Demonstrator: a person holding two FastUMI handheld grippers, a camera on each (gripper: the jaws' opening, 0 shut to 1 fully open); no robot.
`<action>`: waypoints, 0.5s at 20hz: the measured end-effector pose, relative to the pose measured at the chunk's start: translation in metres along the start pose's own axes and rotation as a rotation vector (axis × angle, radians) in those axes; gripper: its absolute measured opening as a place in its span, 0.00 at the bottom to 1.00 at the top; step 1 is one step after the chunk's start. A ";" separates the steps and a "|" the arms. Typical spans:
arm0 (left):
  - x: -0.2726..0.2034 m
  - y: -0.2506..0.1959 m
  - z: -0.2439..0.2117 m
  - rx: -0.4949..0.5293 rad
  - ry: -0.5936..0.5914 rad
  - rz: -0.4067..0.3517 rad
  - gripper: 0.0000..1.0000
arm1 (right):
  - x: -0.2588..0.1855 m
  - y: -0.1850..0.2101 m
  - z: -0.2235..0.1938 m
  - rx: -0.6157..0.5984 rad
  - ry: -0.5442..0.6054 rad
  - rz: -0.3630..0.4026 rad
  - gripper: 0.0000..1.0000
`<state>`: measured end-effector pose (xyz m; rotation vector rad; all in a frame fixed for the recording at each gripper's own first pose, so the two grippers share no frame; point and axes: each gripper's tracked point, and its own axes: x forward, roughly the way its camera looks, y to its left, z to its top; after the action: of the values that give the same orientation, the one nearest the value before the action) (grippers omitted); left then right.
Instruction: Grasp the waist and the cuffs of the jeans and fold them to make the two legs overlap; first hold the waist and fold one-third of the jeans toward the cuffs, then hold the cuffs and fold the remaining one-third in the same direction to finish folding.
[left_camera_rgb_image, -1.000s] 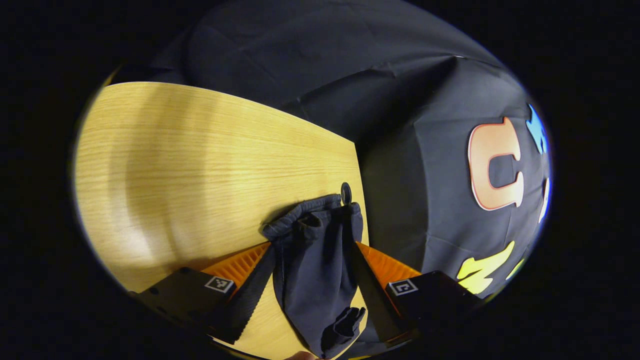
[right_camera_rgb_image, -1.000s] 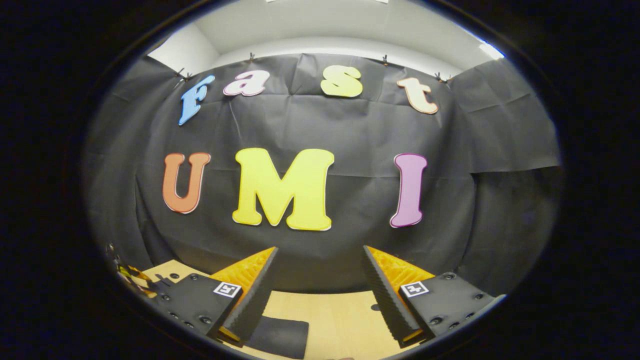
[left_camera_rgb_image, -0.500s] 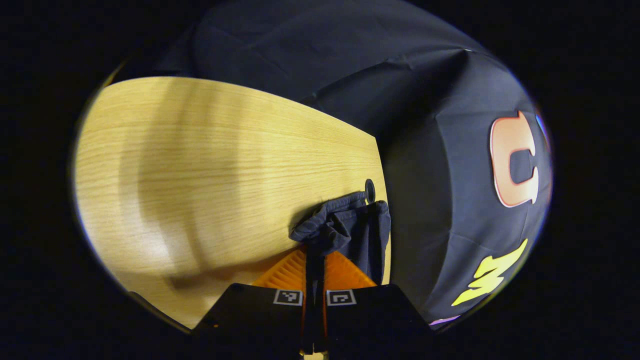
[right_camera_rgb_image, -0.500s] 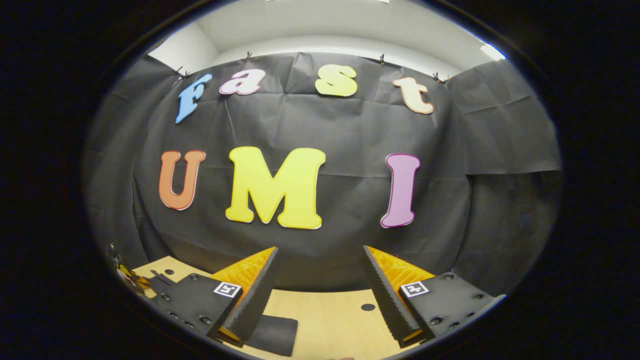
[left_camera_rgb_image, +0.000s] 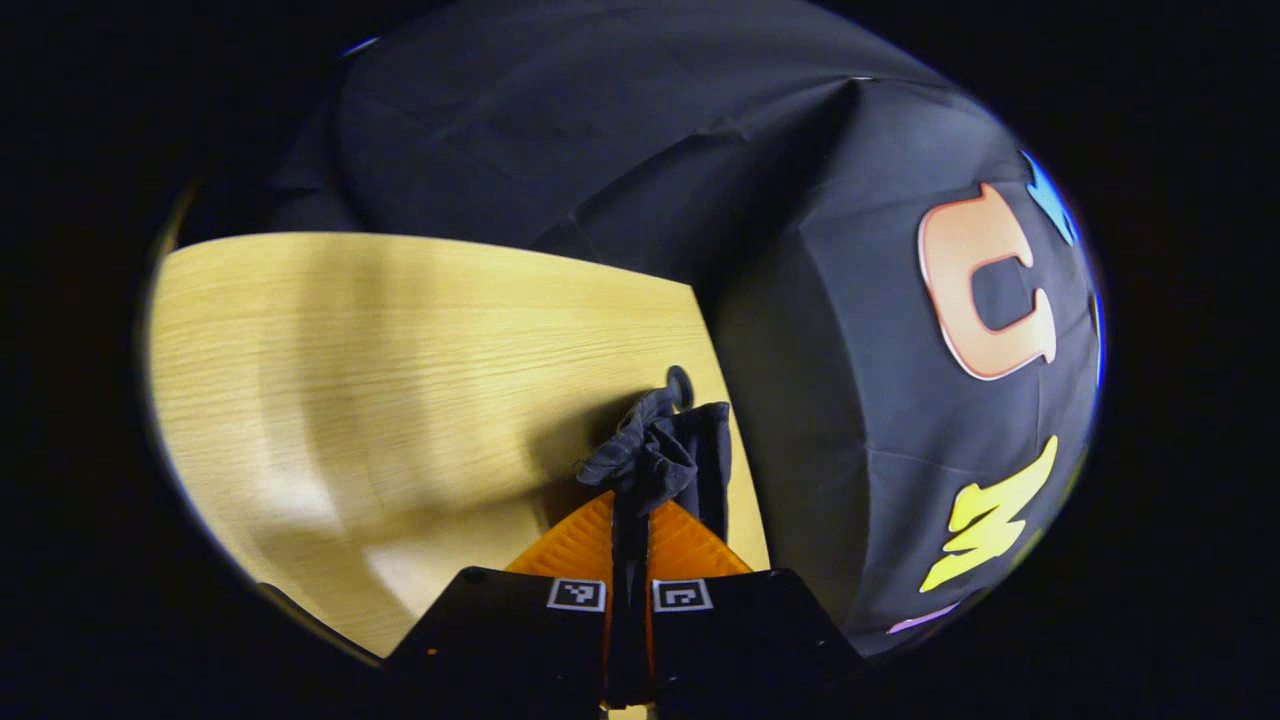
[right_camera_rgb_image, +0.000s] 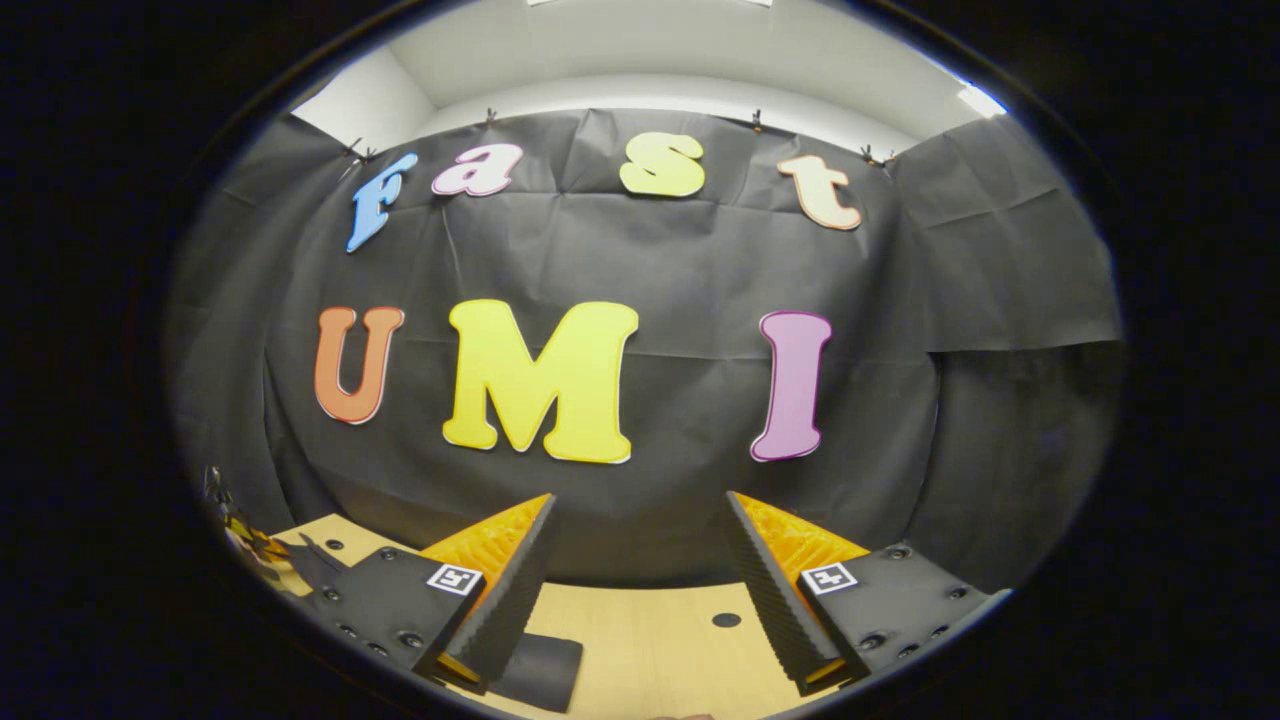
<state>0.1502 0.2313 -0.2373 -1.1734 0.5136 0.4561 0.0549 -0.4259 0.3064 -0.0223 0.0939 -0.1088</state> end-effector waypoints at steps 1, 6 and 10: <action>-0.005 -0.011 0.001 0.036 -0.009 -0.013 0.04 | 0.001 -0.002 -0.002 0.004 0.002 0.002 0.99; -0.029 -0.068 -0.004 0.178 -0.056 -0.095 0.04 | 0.004 -0.010 -0.007 0.011 0.011 0.019 0.99; -0.049 -0.124 -0.022 0.305 -0.072 -0.171 0.04 | 0.007 -0.021 -0.013 0.029 0.024 0.028 0.99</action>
<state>0.1804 0.1666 -0.1219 -0.8953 0.4006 0.2602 0.0584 -0.4480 0.2934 0.0095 0.1164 -0.0820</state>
